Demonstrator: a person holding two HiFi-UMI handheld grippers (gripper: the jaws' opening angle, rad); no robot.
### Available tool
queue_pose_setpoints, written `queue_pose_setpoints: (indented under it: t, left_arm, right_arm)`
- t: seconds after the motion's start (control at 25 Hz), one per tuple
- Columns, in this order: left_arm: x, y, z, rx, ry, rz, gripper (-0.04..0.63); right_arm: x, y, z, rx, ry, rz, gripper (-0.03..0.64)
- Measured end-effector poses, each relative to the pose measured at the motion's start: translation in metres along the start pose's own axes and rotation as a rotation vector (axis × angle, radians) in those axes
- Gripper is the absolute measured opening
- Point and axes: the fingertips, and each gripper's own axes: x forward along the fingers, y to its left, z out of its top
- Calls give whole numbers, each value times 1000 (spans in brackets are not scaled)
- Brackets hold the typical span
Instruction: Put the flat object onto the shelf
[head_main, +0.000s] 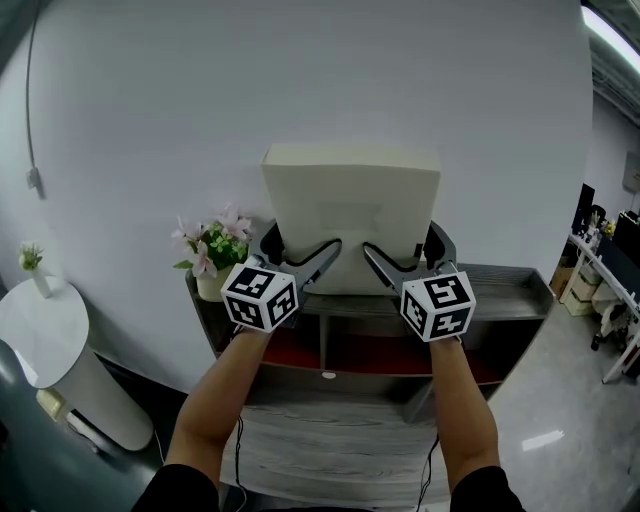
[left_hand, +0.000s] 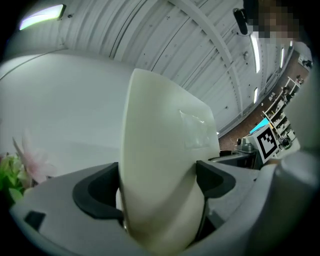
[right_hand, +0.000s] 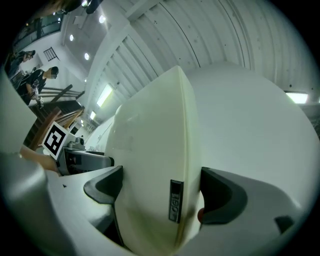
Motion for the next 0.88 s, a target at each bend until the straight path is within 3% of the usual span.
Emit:
queue_pose_setpoints:
  t: [0.24, 0.6, 0.88]
  left_arm:
    - [19, 9, -11, -1, 52, 0, 477]
    - [24, 17, -18, -36, 55, 14, 482]
    - [20, 14, -27, 27, 96, 43, 480]
  right_arm:
    - [14, -13, -18, 78, 37, -1, 471]
    - [22, -17, -24, 92, 47, -5, 471]
    - [19, -15, -26, 83, 56, -27, 471]
